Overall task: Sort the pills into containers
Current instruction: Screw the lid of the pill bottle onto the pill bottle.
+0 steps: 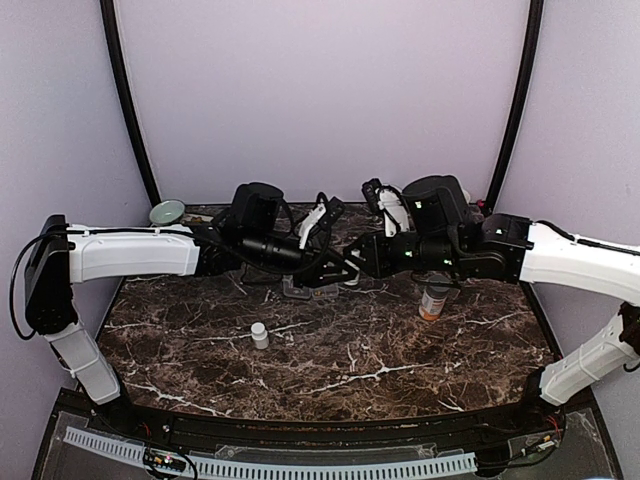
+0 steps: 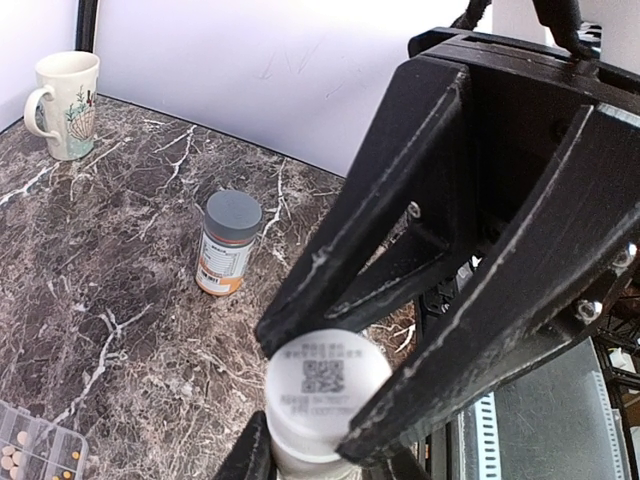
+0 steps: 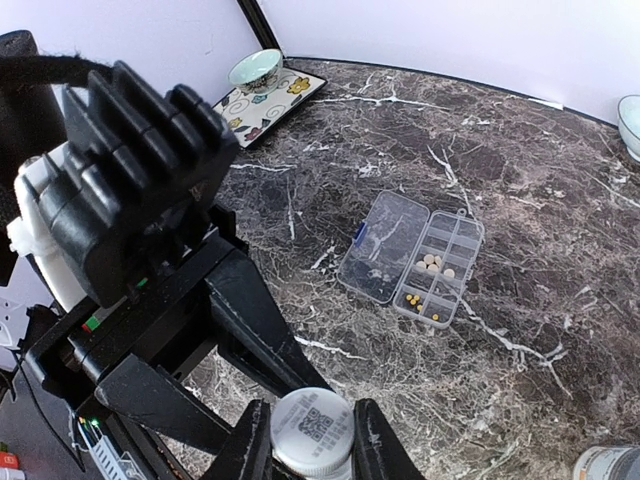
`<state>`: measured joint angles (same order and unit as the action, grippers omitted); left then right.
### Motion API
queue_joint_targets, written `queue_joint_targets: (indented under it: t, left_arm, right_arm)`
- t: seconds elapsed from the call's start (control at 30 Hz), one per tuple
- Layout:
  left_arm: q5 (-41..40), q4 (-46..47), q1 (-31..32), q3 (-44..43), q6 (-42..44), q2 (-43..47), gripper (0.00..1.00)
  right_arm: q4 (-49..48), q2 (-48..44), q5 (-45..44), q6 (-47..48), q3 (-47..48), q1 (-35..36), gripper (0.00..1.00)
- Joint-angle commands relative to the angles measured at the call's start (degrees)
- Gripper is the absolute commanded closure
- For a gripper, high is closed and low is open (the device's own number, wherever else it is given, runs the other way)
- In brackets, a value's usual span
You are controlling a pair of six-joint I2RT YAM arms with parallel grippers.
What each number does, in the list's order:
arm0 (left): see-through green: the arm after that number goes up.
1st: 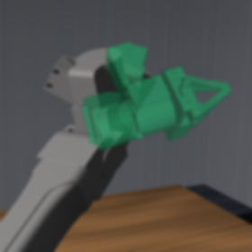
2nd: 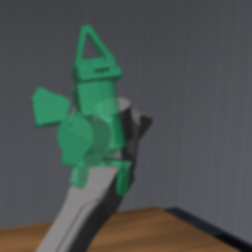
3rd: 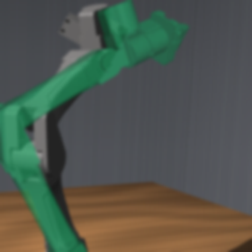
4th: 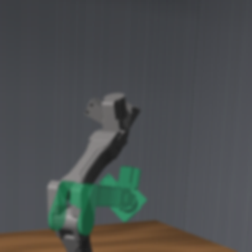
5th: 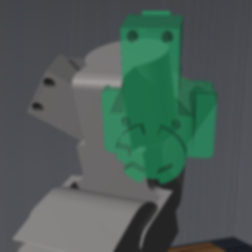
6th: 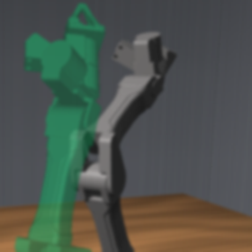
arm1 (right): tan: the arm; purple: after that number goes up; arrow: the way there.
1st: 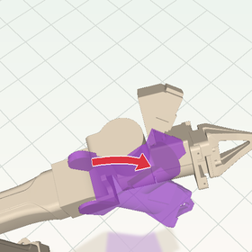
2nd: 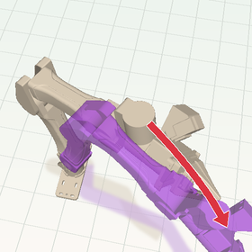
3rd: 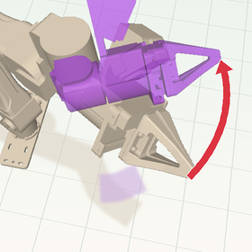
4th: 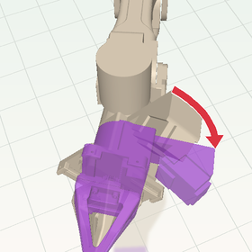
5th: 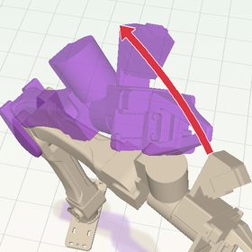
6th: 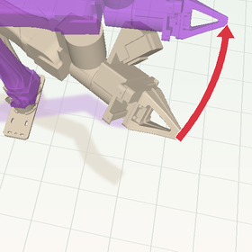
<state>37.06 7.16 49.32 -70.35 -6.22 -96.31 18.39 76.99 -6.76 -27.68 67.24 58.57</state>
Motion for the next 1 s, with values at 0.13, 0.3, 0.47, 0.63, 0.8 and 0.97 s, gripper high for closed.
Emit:
queue_joint_targets:
  t: [0.13,0.3,0.47,0.63,0.8,0.97]
  left_arm:
    - [2.6,3.5,0.1,-1.9,-0.4,1.2,1.00]
    - [1.3,3.4,0.1,-1.5,-0.1,1.8,1.00]
    - [-1.3,4.9,-0.4,-0.4,-0.7,2.6,1.00]
    - [-2.7,6.7,-1.0,-0.1,-1.9,2.6,1.00]
    - [-2.4,7.3,-1.4,-0.2,-2.2,2.4,1.00]
    - [0.0,7.2,-1.4,-1.3,-2.0,1.9,1.00]
  right_arm:
    - [-1.2,0.9,-1.3,0.5,-3.2,0.4,0.74]
    - [-1.6,0.9,-1.0,0.5,-3.4,0.4,0.74]
    - [-0.9,-0.5,-1.1,0.3,-3.8,0.4,0.74]
    - [-0.9,-1.7,-0.8,-0.3,-4.7,0.5,0.74]
    - [-0.8,-1.7,-0.4,-0.4,-4.7,0.5,0.74]
    - [-1.3,-0.1,0.6,0.0,-3.8,0.6,0.74]
